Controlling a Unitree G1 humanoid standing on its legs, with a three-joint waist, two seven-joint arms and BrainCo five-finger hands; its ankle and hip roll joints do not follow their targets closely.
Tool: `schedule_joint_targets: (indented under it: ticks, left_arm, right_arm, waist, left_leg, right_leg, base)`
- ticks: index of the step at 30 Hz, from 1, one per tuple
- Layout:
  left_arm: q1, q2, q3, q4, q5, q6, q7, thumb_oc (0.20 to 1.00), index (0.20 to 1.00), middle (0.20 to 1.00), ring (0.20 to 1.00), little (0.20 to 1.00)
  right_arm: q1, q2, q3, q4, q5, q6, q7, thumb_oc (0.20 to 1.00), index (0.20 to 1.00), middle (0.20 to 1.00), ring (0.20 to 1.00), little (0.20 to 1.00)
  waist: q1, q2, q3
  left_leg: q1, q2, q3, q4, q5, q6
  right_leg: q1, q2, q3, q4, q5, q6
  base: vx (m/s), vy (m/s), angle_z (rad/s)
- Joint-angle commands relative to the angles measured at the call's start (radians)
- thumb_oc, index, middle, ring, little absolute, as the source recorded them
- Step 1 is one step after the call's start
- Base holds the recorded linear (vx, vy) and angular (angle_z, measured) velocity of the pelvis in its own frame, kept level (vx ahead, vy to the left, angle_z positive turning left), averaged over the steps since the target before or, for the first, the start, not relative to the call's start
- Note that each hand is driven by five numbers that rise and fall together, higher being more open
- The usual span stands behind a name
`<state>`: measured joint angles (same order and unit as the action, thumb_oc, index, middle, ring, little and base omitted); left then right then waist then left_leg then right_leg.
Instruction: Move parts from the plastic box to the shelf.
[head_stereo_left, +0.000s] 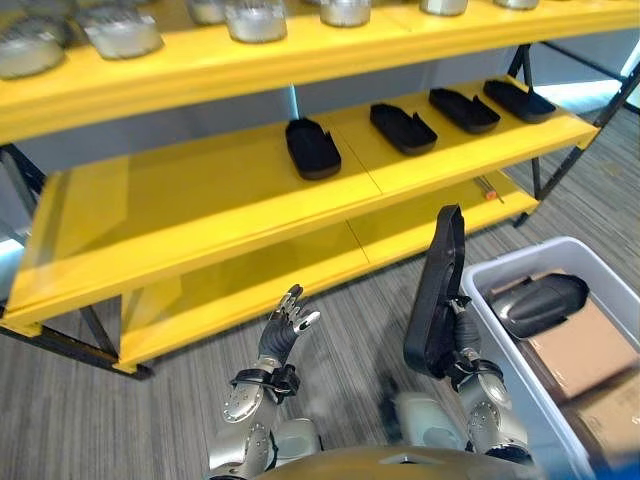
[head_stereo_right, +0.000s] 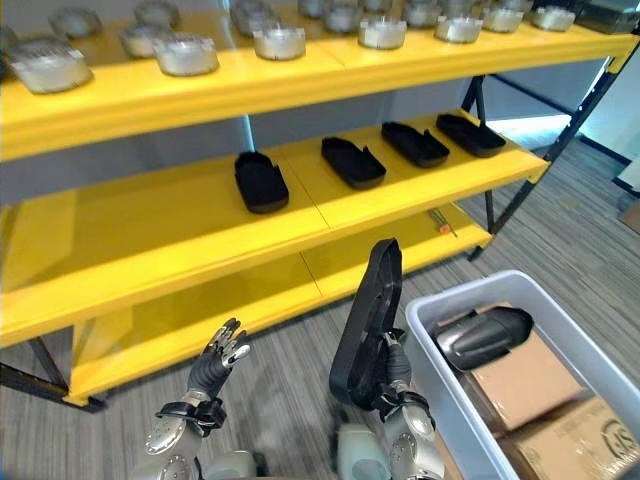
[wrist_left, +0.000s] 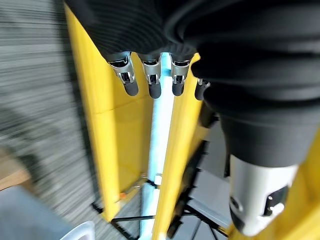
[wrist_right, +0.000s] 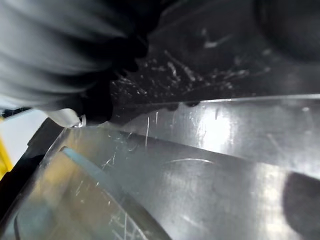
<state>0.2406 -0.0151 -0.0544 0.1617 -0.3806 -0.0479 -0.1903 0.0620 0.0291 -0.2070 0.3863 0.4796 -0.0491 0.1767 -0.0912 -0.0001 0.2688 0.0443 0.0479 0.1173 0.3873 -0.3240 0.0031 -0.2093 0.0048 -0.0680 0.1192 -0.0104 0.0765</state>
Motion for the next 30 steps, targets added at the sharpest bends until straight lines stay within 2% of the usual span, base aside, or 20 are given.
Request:
schedule_joint_targets:
  ticks: [1,3,4,9,11,12,13,14,15,16,18,19,20,22,24,26,27,28,29,30]
  left_arm:
    - [-0.029,0.045,0.016,-0.125,0.008,-0.033,-0.009,1.0,1.0,1.0,1.0,1.0]
    - [-0.056,0.032,0.038,-0.101,0.01,-0.03,-0.012,1.0,1.0,1.0,1.0,1.0]
    - [-0.064,0.036,0.035,-0.1,0.015,-0.028,-0.01,1.0,1.0,1.0,1.0,1.0]
    - [-0.069,0.036,0.009,-0.123,0.016,-0.027,-0.011,1.0,1.0,1.0,1.0,1.0]
    - [-0.074,0.022,-0.002,-0.12,0.014,-0.024,-0.017,1.0,1.0,1.0,1.0,1.0]
    - [-0.074,0.018,-0.004,-0.124,0.011,-0.024,-0.018,1.0,1.0,1.0,1.0,1.0]
    - [-0.071,0.011,-0.013,-0.126,0.011,-0.022,-0.02,1.0,1.0,1.0,1.0,1.0]
    - [-0.07,0.011,-0.013,-0.126,0.011,-0.022,-0.02,1.0,1.0,1.0,1.0,1.0]
    - [-0.067,0.011,-0.023,-0.136,0.007,-0.021,-0.022,1.0,1.0,1.0,1.0,1.0]
    - [-0.064,0.013,-0.025,-0.139,0.004,-0.02,-0.021,1.0,1.0,1.0,1.0,1.0]
    - [-0.062,0.018,-0.03,-0.146,0.0,-0.018,-0.022,1.0,1.0,1.0,1.0,1.0]
    - [-0.049,0.023,-0.031,-0.152,-0.006,-0.015,-0.027,1.0,1.0,1.0,1.0,1.0]
    - [-0.04,0.02,-0.03,-0.156,-0.009,-0.013,-0.031,1.0,1.0,1.0,1.0,1.0]
    - [-0.022,0.022,-0.028,-0.165,-0.009,-0.013,-0.038,1.0,1.0,1.0,1.0,1.0]
    - [-0.019,0.019,-0.001,-0.173,-0.004,-0.019,-0.036,1.0,1.0,1.0,1.0,1.0]
    - [-0.018,0.008,0.014,-0.169,-0.002,-0.023,-0.033,1.0,1.0,1.0,1.0,1.0]
    - [-0.021,0.003,0.011,-0.161,-0.003,-0.023,-0.034,1.0,1.0,1.0,1.0,1.0]
    - [-0.022,0.003,0.012,-0.16,-0.003,-0.023,-0.034,1.0,1.0,1.0,1.0,1.0]
    - [-0.016,0.011,0.012,-0.162,-0.008,-0.021,-0.042,1.0,1.0,1.0,1.0,1.0]
    - [-0.012,0.014,0.008,-0.169,-0.013,-0.023,-0.043,1.0,1.0,1.0,1.0,1.0]
  right_arm:
    - [-0.081,0.021,-0.025,-0.064,0.024,-0.049,0.031,0.2,0.2,0.2,0.2,0.2]
    - [-0.062,0.019,-0.05,-0.077,0.024,-0.055,0.031,0.2,0.2,0.2,0.2,0.2]
    - [-0.062,0.015,-0.052,-0.072,0.024,-0.054,0.033,0.2,0.2,0.2,0.2,0.2]
    - [-0.055,-0.011,-0.062,-0.061,0.029,-0.061,0.033,0.2,0.2,0.2,0.2,0.2]
    - [-0.046,-0.017,-0.064,-0.061,0.038,-0.06,0.034,0.2,0.2,0.2,0.2,0.2]
    - [-0.048,-0.02,-0.065,-0.065,0.042,-0.061,0.035,0.2,0.2,0.2,0.2,0.2]
    - [-0.048,-0.029,-0.057,-0.059,0.044,-0.06,0.033,0.2,0.2,0.2,0.2,0.2]
    - [-0.047,-0.029,-0.057,-0.06,0.045,-0.06,0.033,0.2,0.2,0.2,0.2,0.2]
    - [-0.049,-0.04,-0.056,-0.066,0.055,-0.058,0.034,0.2,0.2,0.2,0.2,0.2]
    - [-0.049,-0.046,-0.052,-0.069,0.058,-0.057,0.035,0.2,0.2,0.2,0.2,0.2]
    - [-0.049,-0.051,-0.046,-0.073,0.058,-0.057,0.035,0.2,0.2,0.2,0.2,0.2]
    - [-0.04,-0.051,-0.044,-0.082,0.06,-0.055,0.04,0.2,0.2,0.2,0.2,0.2]
    - [-0.033,-0.05,-0.048,-0.081,0.061,-0.054,0.041,0.2,0.2,0.2,0.2,0.2]
    - [-0.024,-0.054,-0.053,-0.083,0.063,-0.053,0.045,0.2,0.2,0.2,0.2,0.2]
    - [-0.023,-0.051,-0.051,-0.074,0.063,-0.056,0.052,0.2,0.2,0.2,0.2,0.2]
    - [-0.028,-0.041,-0.045,-0.068,0.068,-0.057,0.056,0.2,0.2,0.2,0.2,0.2]
    - [-0.029,-0.035,-0.049,-0.073,0.073,-0.061,0.057,0.2,0.2,0.2,0.2,0.2]
    - [-0.028,-0.035,-0.048,-0.074,0.073,-0.061,0.057,0.2,0.2,0.2,0.2,0.2]
    - [-0.025,-0.038,-0.031,-0.075,0.064,-0.059,0.063,0.2,0.2,0.2,0.2,0.2]
    - [-0.022,-0.04,-0.027,-0.078,0.062,-0.062,0.064,0.2,0.2,0.2,0.2,0.2]
  waist:
    - [-0.01,0.025,-0.017]
    - [-0.026,0.006,-0.061]
    - [-0.026,0.008,-0.072]
    - [-0.042,0.016,-0.1]
    - [-0.053,0.011,-0.117]
    - [-0.052,0.007,-0.119]
    - [-0.045,-0.009,-0.119]
    - [-0.046,-0.011,-0.117]
    - [-0.021,-0.061,-0.101]
    - [-0.005,-0.084,-0.084]
    - [0.011,-0.102,-0.065]
    - [0.022,-0.112,-0.047]
    - [0.028,-0.109,-0.052]
    - [0.044,-0.098,-0.063]
    - [0.064,-0.083,-0.083]
    - [0.073,-0.071,-0.101]
    - [0.066,-0.065,-0.108]
    - [0.069,-0.066,-0.108]
    - [0.081,-0.047,-0.116]
    - [0.085,-0.042,-0.111]
  left_leg:
    - [0.28,-0.005,-0.083,-0.475,0.355,-0.02]
    - [0.279,-0.011,-0.099,-0.475,0.359,-0.017]
    - [0.283,-0.005,-0.094,-0.475,0.36,-0.017]
    - [0.287,0.035,-0.109,-0.463,0.387,-0.016]
    - [0.279,0.06,-0.108,-0.403,0.405,-0.017]
    - [0.267,0.058,-0.111,-0.375,0.402,-0.021]
    - [0.245,0.054,-0.109,-0.294,0.418,-0.029]
    - [0.236,0.052,-0.112,-0.276,0.411,-0.029]
    - [0.167,0.018,-0.104,-0.116,0.403,-0.047]
    - [0.136,0.003,-0.101,-0.021,0.385,-0.057]
    - [0.102,0.015,-0.09,0.016,0.361,-0.055]
    - [0.072,0.118,-0.046,-0.046,0.325,-0.039]
    - [0.069,0.167,-0.035,-0.119,0.316,-0.032]
    - [0.038,0.247,-0.055,-0.315,0.337,-0.018]
    - [0.02,0.334,-0.082,-0.475,0.4,-0.016]
    - [-0.006,0.354,-0.086,-0.475,0.408,-0.04]
    - [-0.004,0.356,-0.047,-0.475,0.424,-0.058]
    - [-0.002,0.356,-0.043,-0.475,0.423,-0.059]
    - [0.03,0.321,-0.075,-0.475,0.427,-0.063]
    - [0.03,0.303,-0.067,-0.47,0.427,-0.072]
  right_leg:
    - [-0.07,0.027,0.023,-0.066,0.138,-0.051]
    - [-0.038,0.024,0.041,-0.077,0.143,-0.06]
    - [-0.03,0.017,0.02,-0.076,0.14,-0.057]
    - [-0.025,0.027,0.024,-0.026,0.146,-0.046]
    - [-0.015,0.04,0.051,-0.005,0.148,-0.039]
    - [-0.008,0.036,0.049,-0.008,0.144,-0.042]
    - [0.021,0.028,0.052,-0.011,0.143,-0.046]
    - [0.023,0.026,0.052,-0.013,0.145,-0.046]
    - [0.073,-0.012,0.056,-0.017,0.153,-0.049]
    - [0.098,-0.033,0.055,-0.018,0.154,-0.049]
    - [0.125,-0.052,0.051,-0.023,0.15,-0.049]
    - [0.175,-0.076,0.051,-0.042,0.136,-0.035]
    - [0.195,-0.084,0.048,-0.055,0.13,-0.025]
    - [0.227,-0.097,0.054,-0.072,0.124,-0.013]
    - [0.25,-0.106,0.08,-0.074,0.11,-0.01]
    - [0.265,-0.12,0.093,-0.074,0.11,-0.017]
    - [0.271,-0.136,0.087,-0.072,0.112,-0.024]
    - [0.271,-0.136,0.089,-0.073,0.113,-0.024]
    - [0.267,-0.155,0.1,-0.068,0.112,-0.036]
    - [0.263,-0.172,0.089,-0.069,0.114,-0.042]
  base:
    - [0.35,0.006,0.0]
    - [0.24,-0.068,0.58]
    - [0.28,-0.108,1.11]
    - [0.27,-0.096,0.72]
    - [0.33,-0.108,0.18]
    - [0.31,-0.121,0.09]
    - [0.17,-0.073,0.05]
    - [0.24,-0.164,0.16]
    - [0.19,-0.163,0.18]
    - [0.18,-0.157,0.24]
    - [0.13,-0.037,0.22]
    - [0.28,0.052,0.35]
    - [0.3,0.146,0.44]
    - [0.25,0.2,0.41]
    - [0.23,0.266,0.28]
    - [0.15,0.32,0.24]
    - [0.08,0.257,-0.31]
    - [0.12,0.423,-0.8]
    - [0.08,0.408,-0.7]
    - [0.09,0.537,-0.69]
